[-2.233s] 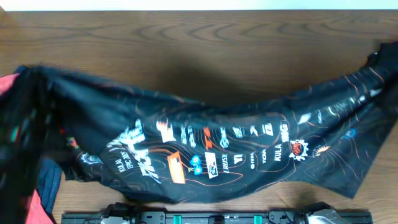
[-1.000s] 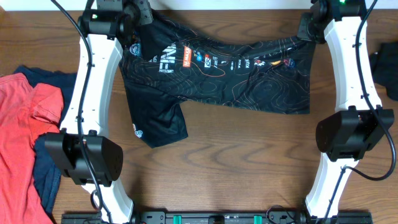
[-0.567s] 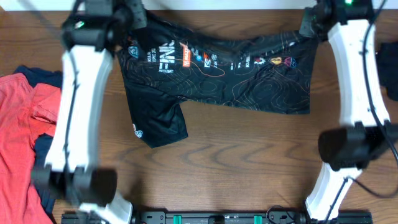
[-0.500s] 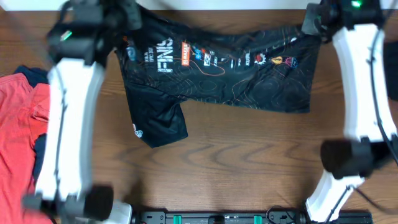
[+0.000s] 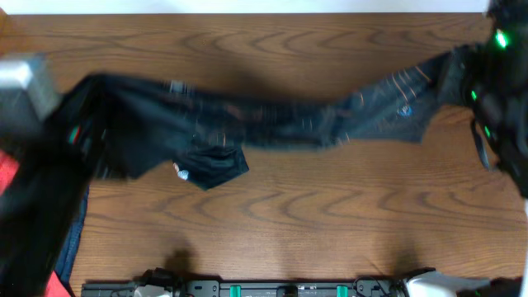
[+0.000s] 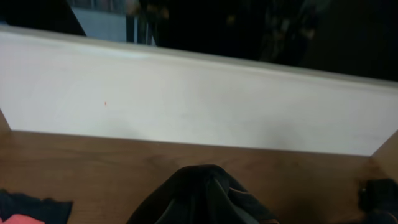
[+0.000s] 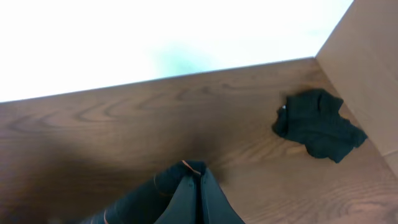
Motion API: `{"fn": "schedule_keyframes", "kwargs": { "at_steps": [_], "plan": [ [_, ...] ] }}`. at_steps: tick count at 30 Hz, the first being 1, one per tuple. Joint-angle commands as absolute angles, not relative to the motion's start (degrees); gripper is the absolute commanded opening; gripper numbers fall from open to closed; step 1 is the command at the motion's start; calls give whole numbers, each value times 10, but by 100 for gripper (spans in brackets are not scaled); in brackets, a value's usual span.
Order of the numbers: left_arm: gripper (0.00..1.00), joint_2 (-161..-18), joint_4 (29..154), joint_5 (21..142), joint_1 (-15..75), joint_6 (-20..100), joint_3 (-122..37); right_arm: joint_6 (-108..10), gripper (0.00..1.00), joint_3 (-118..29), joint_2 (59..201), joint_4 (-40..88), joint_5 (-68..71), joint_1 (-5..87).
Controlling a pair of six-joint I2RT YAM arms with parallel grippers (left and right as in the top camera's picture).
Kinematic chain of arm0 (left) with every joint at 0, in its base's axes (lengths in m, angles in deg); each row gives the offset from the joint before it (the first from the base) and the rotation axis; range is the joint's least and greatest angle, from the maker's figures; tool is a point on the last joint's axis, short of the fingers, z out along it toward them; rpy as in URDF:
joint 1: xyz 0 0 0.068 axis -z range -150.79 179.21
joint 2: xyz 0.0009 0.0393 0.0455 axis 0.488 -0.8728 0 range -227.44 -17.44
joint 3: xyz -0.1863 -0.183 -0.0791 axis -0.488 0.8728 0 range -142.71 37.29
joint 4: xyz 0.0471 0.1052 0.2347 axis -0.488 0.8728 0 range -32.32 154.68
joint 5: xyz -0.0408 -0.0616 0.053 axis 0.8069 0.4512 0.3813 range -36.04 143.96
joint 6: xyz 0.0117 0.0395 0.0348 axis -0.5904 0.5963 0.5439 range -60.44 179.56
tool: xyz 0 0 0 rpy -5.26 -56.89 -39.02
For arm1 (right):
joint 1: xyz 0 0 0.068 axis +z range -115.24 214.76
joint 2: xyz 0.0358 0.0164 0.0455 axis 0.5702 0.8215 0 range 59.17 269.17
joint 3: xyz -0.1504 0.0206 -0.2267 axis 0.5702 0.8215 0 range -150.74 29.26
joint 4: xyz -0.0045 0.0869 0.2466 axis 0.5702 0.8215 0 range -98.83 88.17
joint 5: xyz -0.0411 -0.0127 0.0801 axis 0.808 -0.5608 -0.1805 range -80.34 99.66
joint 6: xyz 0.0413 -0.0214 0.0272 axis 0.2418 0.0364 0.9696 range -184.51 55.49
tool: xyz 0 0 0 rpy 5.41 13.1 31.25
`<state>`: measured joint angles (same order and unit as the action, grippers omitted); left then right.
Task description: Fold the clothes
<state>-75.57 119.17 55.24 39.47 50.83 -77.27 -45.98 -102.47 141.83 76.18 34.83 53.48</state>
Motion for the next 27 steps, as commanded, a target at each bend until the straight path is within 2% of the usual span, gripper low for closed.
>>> {"fn": "schedule_keyframes", "kwargs": {
  "at_steps": [1,6,13,20,27],
  "plan": [
    [6,-712,1191,546,397,514,-778,-446,2,-1027,1366,767,382,551],
    [6,-685,1176,546,397,514,-781,-446,1,-1027,1312,766,415,551],
    [6,-735,1116,546,397,514,-782,-446,1,-1027,1312,766,429,549],
    [6,-865,1094,546,397,505,-782,-446,1,-1027,1404,754,418,524],
    [6,-1008,1076,545,396,505,-782,-446,1,-1027,1545,722,348,484]
  ]
}}
